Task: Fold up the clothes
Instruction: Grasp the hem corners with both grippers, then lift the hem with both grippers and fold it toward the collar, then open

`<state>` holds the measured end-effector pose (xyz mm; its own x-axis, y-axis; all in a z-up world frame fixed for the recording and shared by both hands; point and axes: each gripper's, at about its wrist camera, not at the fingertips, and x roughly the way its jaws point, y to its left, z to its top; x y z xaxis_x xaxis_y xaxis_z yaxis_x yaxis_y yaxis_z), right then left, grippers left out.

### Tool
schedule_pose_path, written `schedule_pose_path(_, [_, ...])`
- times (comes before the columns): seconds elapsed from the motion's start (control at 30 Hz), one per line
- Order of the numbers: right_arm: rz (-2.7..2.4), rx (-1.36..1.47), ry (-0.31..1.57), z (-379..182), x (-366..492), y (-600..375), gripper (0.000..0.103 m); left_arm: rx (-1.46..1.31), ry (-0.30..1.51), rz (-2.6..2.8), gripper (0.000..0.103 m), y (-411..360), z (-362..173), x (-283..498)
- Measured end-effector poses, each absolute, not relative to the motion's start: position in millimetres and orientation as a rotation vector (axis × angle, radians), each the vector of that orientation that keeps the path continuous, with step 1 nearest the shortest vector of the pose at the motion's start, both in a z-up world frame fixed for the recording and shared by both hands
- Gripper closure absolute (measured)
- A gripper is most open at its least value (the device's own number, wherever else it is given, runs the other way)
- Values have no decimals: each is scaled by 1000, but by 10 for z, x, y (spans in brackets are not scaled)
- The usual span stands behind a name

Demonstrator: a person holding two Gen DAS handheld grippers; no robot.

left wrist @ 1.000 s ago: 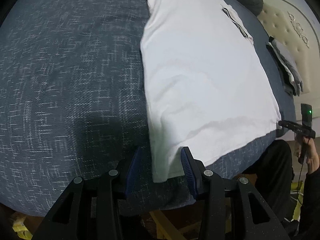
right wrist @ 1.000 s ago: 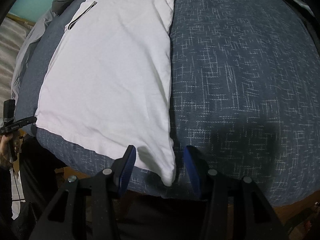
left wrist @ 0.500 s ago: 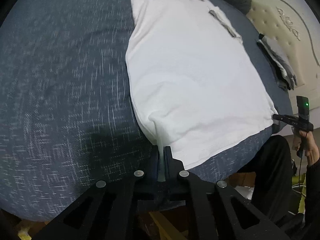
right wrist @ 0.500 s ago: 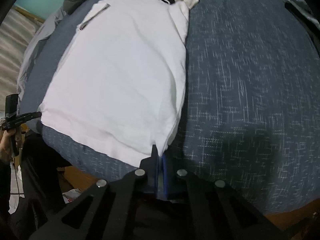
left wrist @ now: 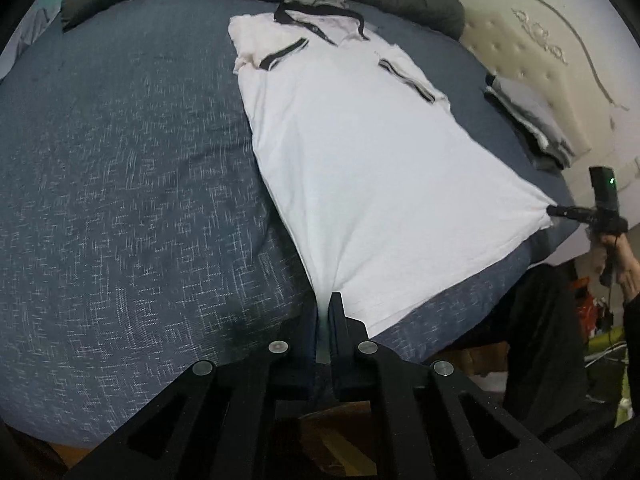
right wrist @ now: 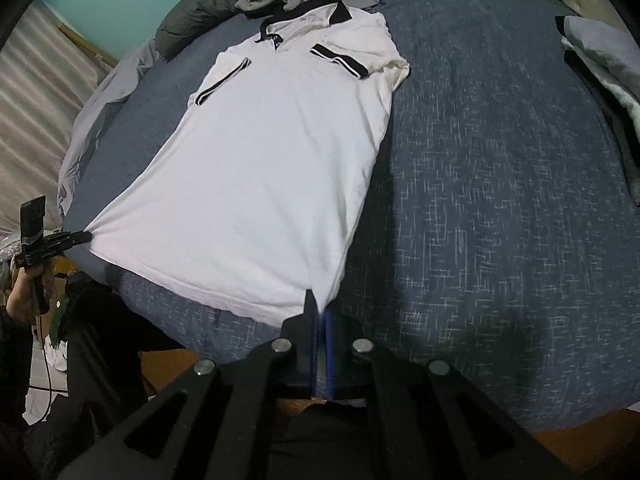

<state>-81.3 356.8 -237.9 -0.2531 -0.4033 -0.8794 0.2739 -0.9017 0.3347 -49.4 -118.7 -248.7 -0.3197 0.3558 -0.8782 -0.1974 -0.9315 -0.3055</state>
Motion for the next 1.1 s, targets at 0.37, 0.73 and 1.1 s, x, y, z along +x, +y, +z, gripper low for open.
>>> schedule_pose_path(0.37, [-2211, 1517, -206, -2076, -1005, 3621, 101, -1519, -230, 2335, 98, -1202, -2211, -609])
schedule_pose_path(0.73, [-2217, 1495, -239, -1798, -1835, 3611, 101, -1491, -277, 2378, 98, -1351, -1968, -1403])
schedule_pose_path(1.1, [-2248, 1495, -244, -1757, -2966, 3529, 101, -1508, -291, 2404, 98, -1471, -1972, -2565])
